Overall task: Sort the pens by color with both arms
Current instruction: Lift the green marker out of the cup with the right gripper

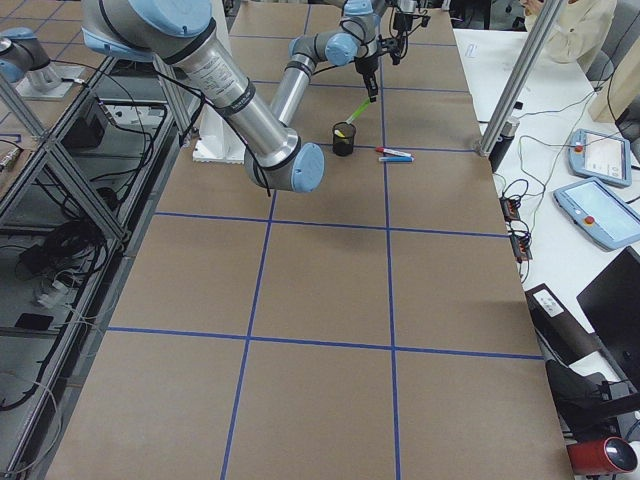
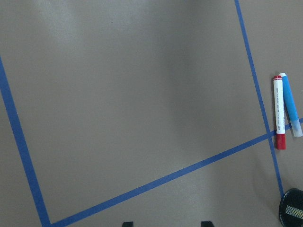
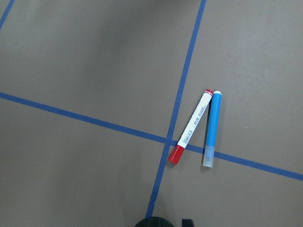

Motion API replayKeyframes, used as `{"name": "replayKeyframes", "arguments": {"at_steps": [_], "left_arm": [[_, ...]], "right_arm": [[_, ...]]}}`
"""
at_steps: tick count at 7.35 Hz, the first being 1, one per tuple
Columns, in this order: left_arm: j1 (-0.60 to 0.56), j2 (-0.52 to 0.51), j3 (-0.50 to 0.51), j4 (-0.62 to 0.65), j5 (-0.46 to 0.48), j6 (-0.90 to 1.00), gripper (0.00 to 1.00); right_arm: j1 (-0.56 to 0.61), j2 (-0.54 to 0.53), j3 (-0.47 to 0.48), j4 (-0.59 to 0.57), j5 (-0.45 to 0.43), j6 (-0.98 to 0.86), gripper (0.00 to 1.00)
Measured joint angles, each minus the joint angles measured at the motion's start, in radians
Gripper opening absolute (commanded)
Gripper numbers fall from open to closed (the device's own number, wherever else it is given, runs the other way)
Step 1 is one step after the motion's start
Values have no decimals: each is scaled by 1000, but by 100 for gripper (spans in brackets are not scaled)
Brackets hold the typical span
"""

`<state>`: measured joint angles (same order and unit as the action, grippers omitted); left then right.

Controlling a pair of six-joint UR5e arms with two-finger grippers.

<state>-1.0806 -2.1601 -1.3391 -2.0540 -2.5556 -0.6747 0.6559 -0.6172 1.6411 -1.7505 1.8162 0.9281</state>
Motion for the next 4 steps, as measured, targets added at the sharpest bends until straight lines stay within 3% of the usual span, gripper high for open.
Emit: {"name": "replayKeyframes", "arguments": {"at_steps": [4], "left_arm": [[4, 5, -1, 0, 7, -1, 58]], "right_arm": [[66, 188, -363, 88, 84, 66, 11]]}}
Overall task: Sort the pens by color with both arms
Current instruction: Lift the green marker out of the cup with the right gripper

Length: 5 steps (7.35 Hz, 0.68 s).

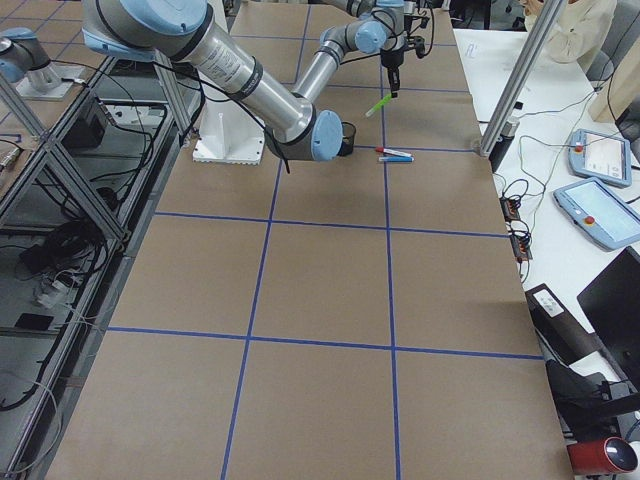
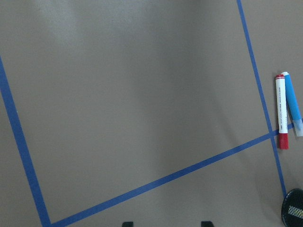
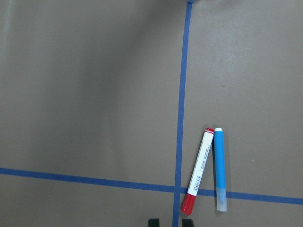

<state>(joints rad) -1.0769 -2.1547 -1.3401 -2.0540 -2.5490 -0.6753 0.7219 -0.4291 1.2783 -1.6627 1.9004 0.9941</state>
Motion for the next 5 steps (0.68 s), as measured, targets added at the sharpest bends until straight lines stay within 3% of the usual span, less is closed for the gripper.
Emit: {"name": "replayKeyframes", "arguments": {"at_steps": [3, 5], "left_arm": [[4, 1, -1, 0, 1, -1, 58], [5, 1, -1, 0, 1, -1, 58]], "right_arm": [[6, 15, -141, 60, 22, -3, 11], [-12, 11, -181, 71, 22, -7, 11]]}}
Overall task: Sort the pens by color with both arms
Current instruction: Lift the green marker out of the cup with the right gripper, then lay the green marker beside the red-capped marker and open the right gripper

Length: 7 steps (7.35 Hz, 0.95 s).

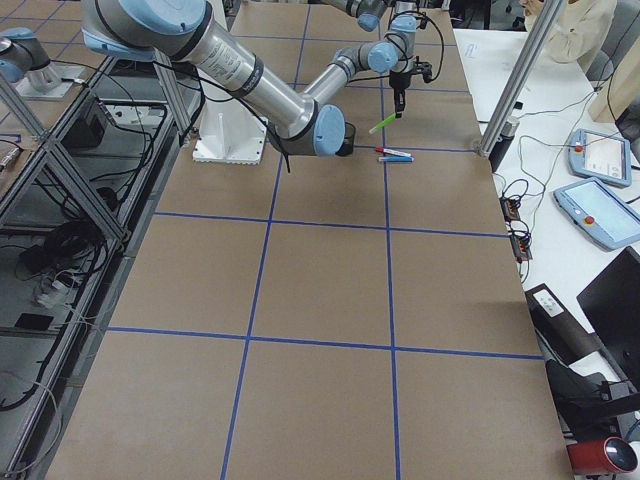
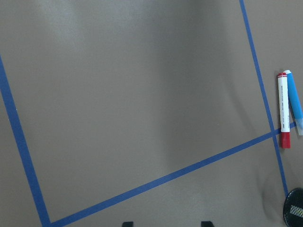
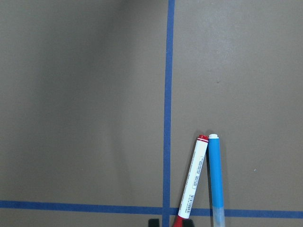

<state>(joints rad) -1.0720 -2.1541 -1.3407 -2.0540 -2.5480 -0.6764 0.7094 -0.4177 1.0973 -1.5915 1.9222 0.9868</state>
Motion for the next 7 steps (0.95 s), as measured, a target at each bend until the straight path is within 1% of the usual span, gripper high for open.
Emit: {"name": "replayKeyframes", "arguments": {"at_steps": [3, 5, 6, 7], "left_arm": [[3, 0, -1, 0, 0, -1, 58], [9, -2, -2, 0, 1, -8, 58], [10, -3, -3, 0, 1, -11, 58], [10, -4, -3, 0, 2, -12, 58]], "right_arm": [[-10, 5, -49, 39, -4, 10, 12], [-13, 30, -79, 57, -6, 33, 12], [-15, 41, -93, 60, -6, 39, 17], [-18, 45, -107, 73, -8, 40, 24]]}}
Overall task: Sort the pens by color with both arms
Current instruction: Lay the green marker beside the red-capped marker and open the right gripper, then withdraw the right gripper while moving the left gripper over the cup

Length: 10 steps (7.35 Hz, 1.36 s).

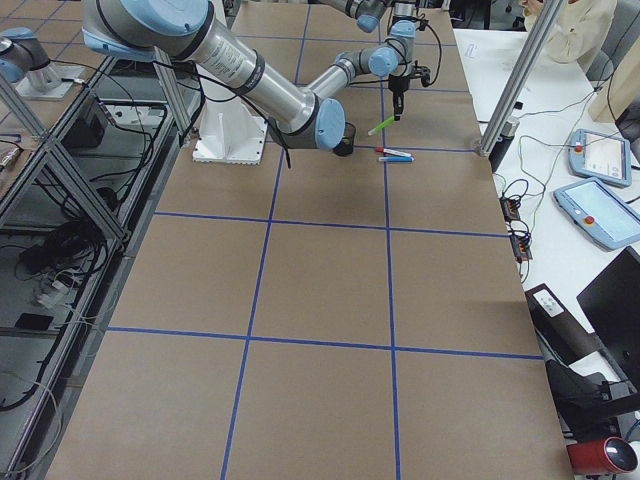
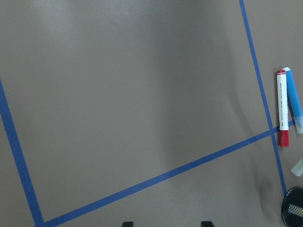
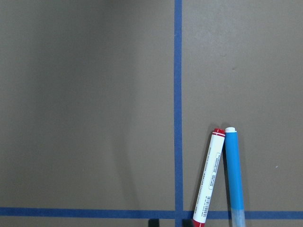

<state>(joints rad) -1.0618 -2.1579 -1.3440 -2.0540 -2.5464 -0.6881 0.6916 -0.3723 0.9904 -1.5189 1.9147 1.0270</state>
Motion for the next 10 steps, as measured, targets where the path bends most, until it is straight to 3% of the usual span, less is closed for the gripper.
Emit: {"name": "replayKeyframes", "arguments": {"at_steps": [2, 4, 7, 10], "left_arm": [[3, -1, 0, 0, 0, -1, 58], [6, -3, 0, 0, 0, -1, 58], [8, -5, -5, 0, -1, -21, 59], [56, -14, -77, 0, -2, -307, 59]], "right_arm": [[-8, 1, -20, 33, -2, -1, 42], [-11, -3, -20, 41, -4, -9, 68], [-1, -30, 31, 42, -12, -47, 73], [56, -168, 221, 11, 55, -172, 74]]}}
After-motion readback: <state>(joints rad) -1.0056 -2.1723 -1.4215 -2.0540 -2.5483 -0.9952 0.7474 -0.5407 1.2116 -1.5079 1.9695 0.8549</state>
